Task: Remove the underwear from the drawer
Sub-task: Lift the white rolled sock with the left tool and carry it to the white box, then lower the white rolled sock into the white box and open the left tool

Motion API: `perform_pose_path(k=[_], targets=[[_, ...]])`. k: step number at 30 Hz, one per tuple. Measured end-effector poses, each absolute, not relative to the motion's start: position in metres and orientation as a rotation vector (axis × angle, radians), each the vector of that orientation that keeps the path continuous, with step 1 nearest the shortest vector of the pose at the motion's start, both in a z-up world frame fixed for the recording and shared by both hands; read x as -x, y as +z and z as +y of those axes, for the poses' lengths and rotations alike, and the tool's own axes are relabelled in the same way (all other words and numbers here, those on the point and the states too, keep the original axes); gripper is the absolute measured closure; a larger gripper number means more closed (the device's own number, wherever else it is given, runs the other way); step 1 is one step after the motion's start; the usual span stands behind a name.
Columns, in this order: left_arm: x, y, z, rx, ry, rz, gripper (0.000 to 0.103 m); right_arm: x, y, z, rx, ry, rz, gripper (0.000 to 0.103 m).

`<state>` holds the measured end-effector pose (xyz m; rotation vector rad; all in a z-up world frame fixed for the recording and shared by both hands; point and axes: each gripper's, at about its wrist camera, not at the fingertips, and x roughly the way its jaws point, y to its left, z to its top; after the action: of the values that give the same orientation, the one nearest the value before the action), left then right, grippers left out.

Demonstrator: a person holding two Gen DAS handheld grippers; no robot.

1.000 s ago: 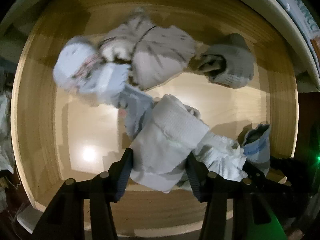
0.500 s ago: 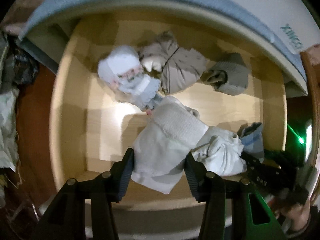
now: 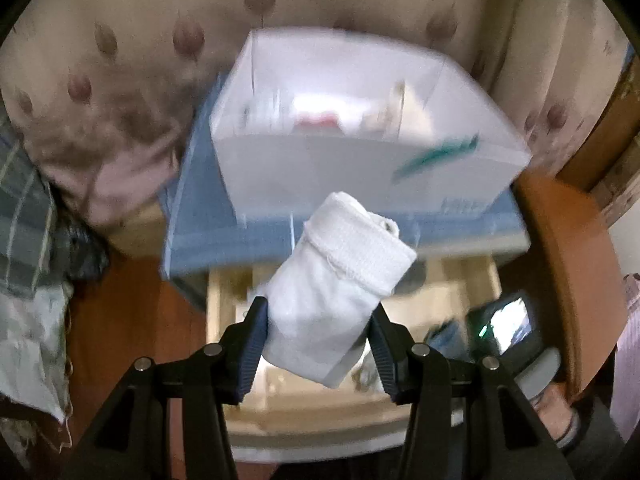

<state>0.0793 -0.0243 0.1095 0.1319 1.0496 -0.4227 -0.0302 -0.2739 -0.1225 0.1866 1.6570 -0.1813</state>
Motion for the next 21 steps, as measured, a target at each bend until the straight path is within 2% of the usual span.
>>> perform_pose_path(k=[5, 10, 16, 21], targets=[[-0.093, 0.163, -0.032, -0.100, -0.434, 0.870, 0.054, 0.030, -0.123, -0.274, -0.186, -0.181, 1.656, 0.057], [-0.127, 0.191, -0.047, -0.090, -0.409, 0.772, 0.054, 0.032, -0.123, -0.280, -0.200, -0.179, 1.652, 0.057], [-0.171, 0.186, -0.066, -0.124, -0.379, 0.780, 0.054, 0.032, -0.123, -0.284, -0.221, -0.167, 1.648, 0.057], [-0.191, 0.160, -0.081, -0.159, -0.396, 0.835, 0.053, 0.031, -0.120, -0.286, -0.229, -0.151, 1.648, 0.057]])
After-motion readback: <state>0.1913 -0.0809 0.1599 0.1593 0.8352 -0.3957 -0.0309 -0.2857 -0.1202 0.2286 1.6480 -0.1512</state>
